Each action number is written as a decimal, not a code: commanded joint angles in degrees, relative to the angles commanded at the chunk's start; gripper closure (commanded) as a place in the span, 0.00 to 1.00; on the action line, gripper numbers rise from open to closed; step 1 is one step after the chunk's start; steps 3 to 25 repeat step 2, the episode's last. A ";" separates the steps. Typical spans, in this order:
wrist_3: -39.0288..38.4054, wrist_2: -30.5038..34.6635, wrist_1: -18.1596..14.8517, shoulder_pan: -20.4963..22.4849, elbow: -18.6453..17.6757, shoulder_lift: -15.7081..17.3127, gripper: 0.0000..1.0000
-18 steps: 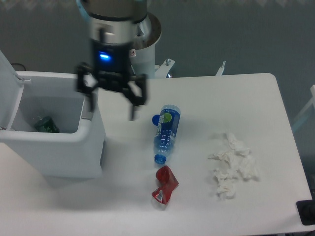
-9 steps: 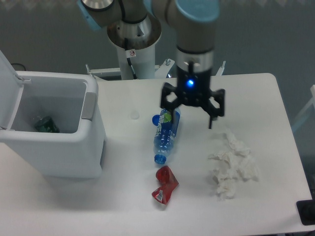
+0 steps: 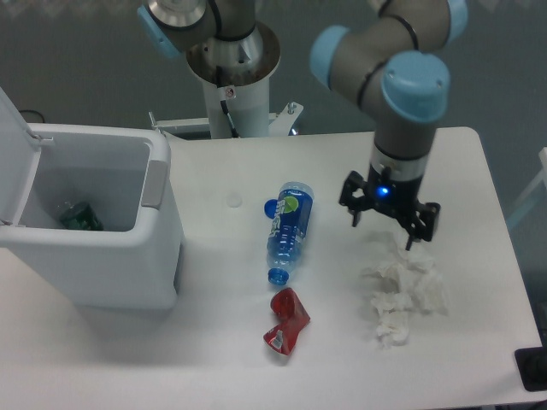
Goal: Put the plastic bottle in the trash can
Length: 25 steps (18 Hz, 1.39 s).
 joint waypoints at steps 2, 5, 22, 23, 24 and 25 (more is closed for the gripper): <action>0.97 0.09 -0.17 0.27 0.00 -0.09 0.00; 0.97 0.09 -0.17 0.27 0.00 -0.09 0.00; 0.97 0.09 -0.17 0.27 0.00 -0.09 0.00; 0.97 0.09 -0.17 0.27 0.00 -0.09 0.00; 0.97 0.09 -0.17 0.27 0.00 -0.09 0.00; 0.97 0.09 -0.17 0.27 0.00 -0.09 0.00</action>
